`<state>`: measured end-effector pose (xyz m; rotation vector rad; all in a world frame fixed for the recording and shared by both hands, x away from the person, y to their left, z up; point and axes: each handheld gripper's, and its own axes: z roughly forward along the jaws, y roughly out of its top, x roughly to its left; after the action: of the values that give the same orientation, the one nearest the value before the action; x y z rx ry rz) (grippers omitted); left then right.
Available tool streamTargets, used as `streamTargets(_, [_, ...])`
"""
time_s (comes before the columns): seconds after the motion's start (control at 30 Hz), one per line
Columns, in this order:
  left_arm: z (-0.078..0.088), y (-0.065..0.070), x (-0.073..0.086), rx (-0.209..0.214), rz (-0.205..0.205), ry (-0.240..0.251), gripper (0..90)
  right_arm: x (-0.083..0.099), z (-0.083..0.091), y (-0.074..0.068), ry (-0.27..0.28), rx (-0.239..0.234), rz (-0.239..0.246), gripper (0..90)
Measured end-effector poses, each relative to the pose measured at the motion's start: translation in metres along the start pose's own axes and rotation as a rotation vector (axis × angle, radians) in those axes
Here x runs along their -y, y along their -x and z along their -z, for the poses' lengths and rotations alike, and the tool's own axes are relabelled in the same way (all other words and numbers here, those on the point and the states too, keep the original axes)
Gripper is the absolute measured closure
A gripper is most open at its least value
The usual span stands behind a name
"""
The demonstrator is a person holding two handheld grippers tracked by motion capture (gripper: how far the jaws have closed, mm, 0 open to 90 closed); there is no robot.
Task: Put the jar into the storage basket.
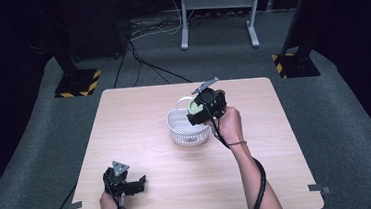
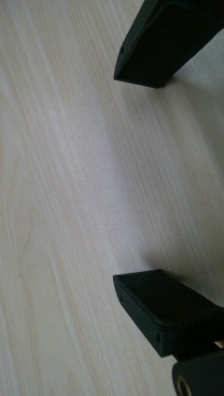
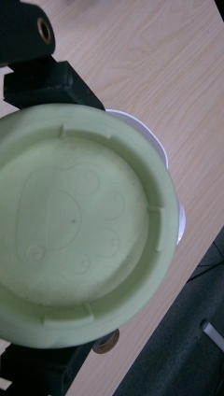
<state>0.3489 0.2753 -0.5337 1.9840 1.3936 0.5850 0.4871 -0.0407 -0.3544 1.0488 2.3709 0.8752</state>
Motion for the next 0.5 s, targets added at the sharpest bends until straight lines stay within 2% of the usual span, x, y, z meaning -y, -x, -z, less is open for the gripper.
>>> streamTargets(0.5, [0.0,0.0,0.0,0.001,-0.001,0.0,3.9,-0.003,-0.026,-0.006,-0.028,-0.032,-0.013,10.9])
